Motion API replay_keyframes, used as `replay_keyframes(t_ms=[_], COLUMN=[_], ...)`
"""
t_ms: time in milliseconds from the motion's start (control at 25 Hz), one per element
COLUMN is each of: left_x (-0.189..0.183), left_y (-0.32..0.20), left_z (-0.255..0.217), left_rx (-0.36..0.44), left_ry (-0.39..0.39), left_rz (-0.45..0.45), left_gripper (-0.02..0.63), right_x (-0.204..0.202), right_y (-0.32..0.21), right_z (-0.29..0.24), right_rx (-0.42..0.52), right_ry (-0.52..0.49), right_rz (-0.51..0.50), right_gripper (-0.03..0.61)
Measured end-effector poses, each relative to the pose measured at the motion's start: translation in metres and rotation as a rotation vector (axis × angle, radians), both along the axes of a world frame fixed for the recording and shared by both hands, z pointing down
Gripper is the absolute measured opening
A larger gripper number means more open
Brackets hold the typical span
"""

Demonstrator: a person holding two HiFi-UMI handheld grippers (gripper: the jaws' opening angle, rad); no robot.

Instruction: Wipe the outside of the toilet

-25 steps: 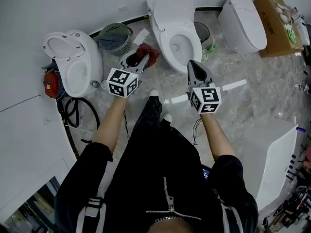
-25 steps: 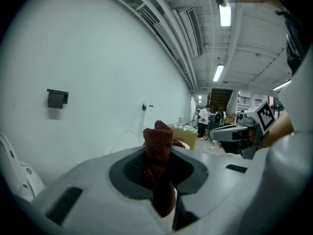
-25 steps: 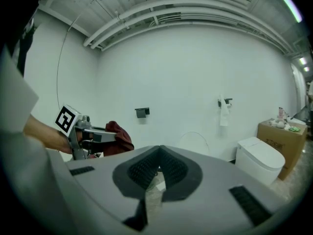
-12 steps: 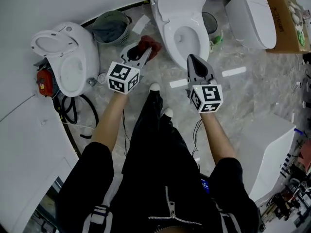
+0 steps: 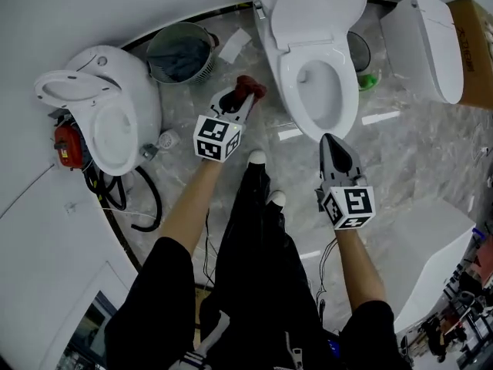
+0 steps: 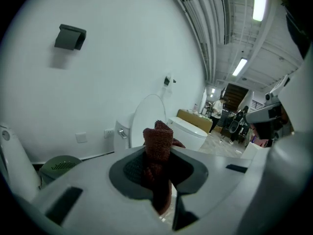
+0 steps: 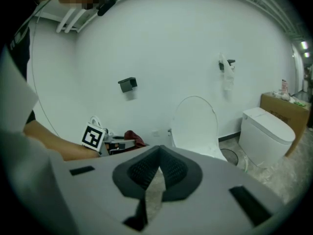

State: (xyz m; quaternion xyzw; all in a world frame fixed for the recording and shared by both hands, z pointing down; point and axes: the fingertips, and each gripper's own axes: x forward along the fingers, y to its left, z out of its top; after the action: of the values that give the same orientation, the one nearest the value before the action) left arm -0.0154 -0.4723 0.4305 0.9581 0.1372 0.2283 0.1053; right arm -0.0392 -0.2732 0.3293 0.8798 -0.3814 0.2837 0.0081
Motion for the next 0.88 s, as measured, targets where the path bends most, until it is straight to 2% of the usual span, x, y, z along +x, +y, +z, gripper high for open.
replay_keyframes(t_ms=[160, 320, 480, 640, 880], left_x=[0.017, 0.03, 0.063, 0.095, 0.121], left_y=[-0.016, -0.01, -0.009, -0.011, -0.037], left_z=[0.076, 0.144, 0.195, 0.237, 0.311], left_rx=[-0.006, -0.031, -0.041, -0.082, -0.112], left_ry=[-0.068, -0.128, -0.143, -0.121, -0.195], left_rz=[0.003, 0.018, 0.011, -0.004, -0.172], left_gripper=[0.071, 0.071, 0.071, 0.071, 0.071], right_x=[0.007, 0.008, 0.016, 0.016, 0.012], right_y=[-0.012, -0.008, -0.002, -0.001, 0.001], right_z=[0.048, 0.095, 0.133, 0.165, 0.2], right_rx=[0.002, -0.03, -0.053, -0.056, -0.074], right_ry=[-0.05, -0.091, -0.123, -0.15, -0.183], right_rz=[0.036, 0.071, 0.093, 0.111, 0.1], right_gripper=[0.003, 0.003, 0.003, 0.003, 0.003])
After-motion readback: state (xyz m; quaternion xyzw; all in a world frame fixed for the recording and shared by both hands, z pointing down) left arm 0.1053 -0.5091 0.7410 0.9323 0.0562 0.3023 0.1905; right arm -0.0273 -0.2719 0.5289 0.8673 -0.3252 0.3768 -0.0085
